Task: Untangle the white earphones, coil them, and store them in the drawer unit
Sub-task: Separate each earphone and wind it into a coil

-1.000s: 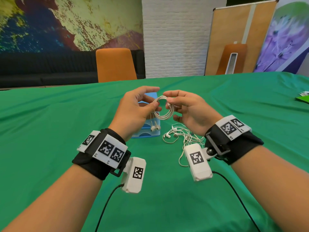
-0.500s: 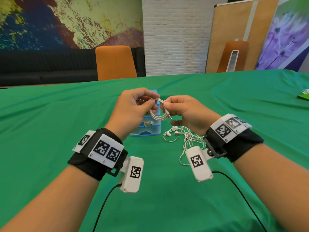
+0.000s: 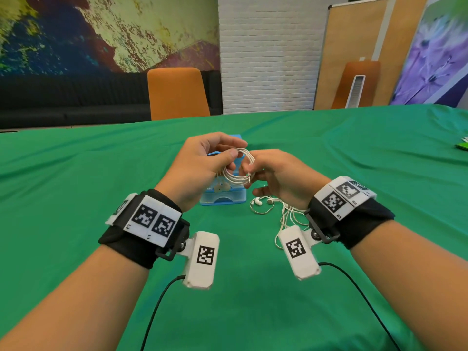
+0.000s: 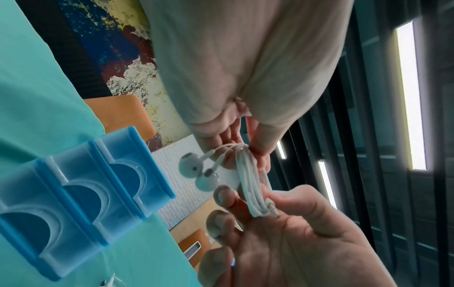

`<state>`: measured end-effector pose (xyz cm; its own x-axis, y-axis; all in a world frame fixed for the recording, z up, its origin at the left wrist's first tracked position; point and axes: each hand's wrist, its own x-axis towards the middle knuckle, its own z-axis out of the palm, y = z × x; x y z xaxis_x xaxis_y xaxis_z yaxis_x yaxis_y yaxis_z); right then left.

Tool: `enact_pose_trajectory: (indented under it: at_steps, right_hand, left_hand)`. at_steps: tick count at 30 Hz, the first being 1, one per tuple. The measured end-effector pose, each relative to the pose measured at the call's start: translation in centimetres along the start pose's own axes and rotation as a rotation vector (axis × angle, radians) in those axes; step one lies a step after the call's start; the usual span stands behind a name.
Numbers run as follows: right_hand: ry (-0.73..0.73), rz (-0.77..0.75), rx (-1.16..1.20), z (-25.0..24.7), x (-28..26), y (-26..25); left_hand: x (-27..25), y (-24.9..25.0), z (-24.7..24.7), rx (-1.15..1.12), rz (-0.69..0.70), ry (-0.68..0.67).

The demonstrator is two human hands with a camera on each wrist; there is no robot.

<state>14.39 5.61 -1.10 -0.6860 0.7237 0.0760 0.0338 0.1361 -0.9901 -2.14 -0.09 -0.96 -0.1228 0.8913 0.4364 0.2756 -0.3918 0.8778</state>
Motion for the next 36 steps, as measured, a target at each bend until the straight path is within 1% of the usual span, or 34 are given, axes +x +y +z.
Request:
enact_pose_trajectory:
  at_steps: [2,5,13,17,22,28,30,32,34,36]
  right_hand:
    - [-0.015,0.001,-0.07,0.3,0.0,-0.2]
    - [-0.016,0.009,-0.113,0.4,0.2,-0.3]
    - [0.067,-0.034,-0.113,0.0,0.6,0.1]
    - [0.059,-0.061,-0.105,-0.3,0.6,0.2]
    - [-0.034,-0.053,-0.122,-0.9,0.3,0.3]
    - [-0.082,-0.034,-0.271,-2.0,0.2,0.8]
    - [-0.095,-0.016,-0.339,-2.1,0.4,1.0]
    - [-0.116,0.034,-0.394,-1.8,0.7,1.3]
    - [-0.122,0.079,-0.401,-1.4,1.3,1.8]
    - [-0.082,0.088,-0.369,-1.0,1.8,2.3]
  left_hand:
    - [0.0,0.0,0.0,-0.049,-0.02,-0.029]
    - [0.0,0.1,0.2,-0.064,-0.025,-0.033]
    - [-0.1,-0.2,0.2,-0.178,-0.104,0.001]
    - [0.1,-0.5,-0.1,-0.104,-0.106,0.05]
    - [0.0,-1.1,-0.2,-0.012,-0.131,0.047]
    - [-0.1,-1.9,-0.5,0.065,-0.162,0.036]
    - [-0.2,-2.1,-0.4,0.091,-0.164,0.013]
    - [-0.3,-2.5,-0.3,0.12,-0.164,-0.007]
    - [-0.5,-2.8,-0.3,0.145,-0.166,-0.024]
    - [-0.7,-3.2,-0.5,0.165,-0.167,-0.033]
